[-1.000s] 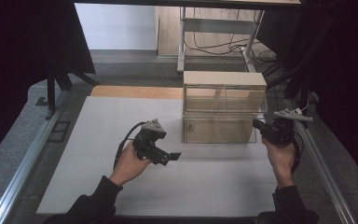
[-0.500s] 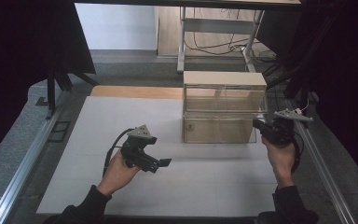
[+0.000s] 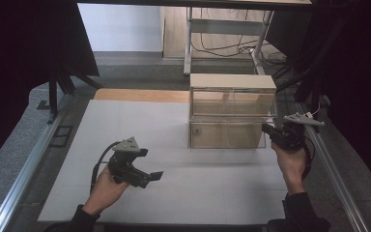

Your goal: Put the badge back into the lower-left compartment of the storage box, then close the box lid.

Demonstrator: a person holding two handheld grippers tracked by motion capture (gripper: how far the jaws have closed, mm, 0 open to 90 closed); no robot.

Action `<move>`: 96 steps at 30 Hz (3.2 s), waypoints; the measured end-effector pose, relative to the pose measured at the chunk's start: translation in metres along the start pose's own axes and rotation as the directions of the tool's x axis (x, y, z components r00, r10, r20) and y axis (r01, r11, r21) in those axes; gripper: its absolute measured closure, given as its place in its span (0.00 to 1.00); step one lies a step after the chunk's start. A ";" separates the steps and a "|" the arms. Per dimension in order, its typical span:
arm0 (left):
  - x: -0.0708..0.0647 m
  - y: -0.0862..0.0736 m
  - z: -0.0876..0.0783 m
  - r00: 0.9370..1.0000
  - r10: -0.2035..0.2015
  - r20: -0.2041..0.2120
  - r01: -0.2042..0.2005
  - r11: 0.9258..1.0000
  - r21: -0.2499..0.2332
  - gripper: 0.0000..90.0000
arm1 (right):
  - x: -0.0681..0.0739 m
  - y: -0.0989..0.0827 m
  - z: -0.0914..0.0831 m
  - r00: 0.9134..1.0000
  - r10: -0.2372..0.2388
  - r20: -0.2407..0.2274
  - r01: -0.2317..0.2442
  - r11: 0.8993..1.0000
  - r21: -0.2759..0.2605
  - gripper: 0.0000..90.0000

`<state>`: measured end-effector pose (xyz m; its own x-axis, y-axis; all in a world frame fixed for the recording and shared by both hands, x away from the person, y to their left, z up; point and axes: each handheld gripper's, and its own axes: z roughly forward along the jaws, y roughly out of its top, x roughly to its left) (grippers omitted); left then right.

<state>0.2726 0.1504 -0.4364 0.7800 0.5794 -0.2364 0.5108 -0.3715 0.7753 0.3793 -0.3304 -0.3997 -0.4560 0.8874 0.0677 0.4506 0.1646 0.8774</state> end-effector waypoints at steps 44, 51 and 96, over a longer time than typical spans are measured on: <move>0.004 -0.112 -0.076 0.966 -0.174 -0.194 0.175 0.984 -0.010 0.00 | 0.000 -0.001 0.000 1.000 0.005 0.006 -0.005 1.000 0.002 1.00; 0.004 -0.112 -0.077 0.963 -0.183 -0.199 0.187 0.982 0.002 0.00 | 0.000 -0.002 -0.001 1.000 0.007 0.004 -0.007 1.000 0.005 1.00; 0.002 -0.111 -0.074 0.961 -0.164 -0.223 0.176 0.984 0.036 0.00 | 0.005 -0.044 0.000 0.999 -0.009 -0.047 0.018 0.983 0.182 1.00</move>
<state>0.1904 0.2463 -0.4794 0.5851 0.7794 -0.2240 0.6530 -0.2890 0.7000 0.3574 -0.3327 -0.4376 -0.4959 0.8645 0.0818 0.5745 0.2559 0.7775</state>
